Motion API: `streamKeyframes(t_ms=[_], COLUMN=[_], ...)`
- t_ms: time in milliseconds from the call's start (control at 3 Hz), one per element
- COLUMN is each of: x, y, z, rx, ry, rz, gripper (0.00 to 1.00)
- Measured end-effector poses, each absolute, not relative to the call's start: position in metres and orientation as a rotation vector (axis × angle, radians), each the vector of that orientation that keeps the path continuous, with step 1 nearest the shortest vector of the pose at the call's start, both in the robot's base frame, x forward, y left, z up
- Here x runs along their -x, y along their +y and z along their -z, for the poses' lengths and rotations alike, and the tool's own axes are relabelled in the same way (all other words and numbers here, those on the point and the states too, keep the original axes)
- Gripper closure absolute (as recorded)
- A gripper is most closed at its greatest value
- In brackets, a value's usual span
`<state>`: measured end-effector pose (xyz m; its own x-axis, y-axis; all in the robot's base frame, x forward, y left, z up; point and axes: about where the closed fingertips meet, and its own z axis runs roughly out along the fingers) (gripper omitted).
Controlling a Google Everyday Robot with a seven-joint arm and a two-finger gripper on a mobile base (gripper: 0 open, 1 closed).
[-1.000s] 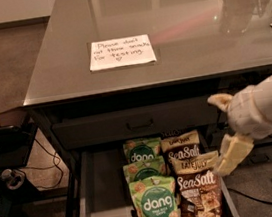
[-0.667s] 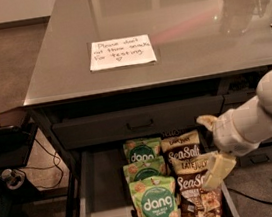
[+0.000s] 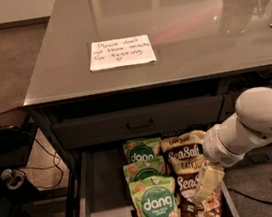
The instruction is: Pick brown chip bag from middle drawer and place on counter
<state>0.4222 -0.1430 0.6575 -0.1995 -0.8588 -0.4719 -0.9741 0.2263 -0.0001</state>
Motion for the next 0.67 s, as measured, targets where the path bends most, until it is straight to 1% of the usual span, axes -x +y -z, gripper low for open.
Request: streamKeyframes(t_ms=[333, 667], x=[-0.422, -0.437], y=[-0.143, -0.166], z=[-0.657, -0.636], rx=[1.696, 1.795], ry=[2.134, 2.065], rz=[-0.424, -0.289], gripper=[0.00, 0.00])
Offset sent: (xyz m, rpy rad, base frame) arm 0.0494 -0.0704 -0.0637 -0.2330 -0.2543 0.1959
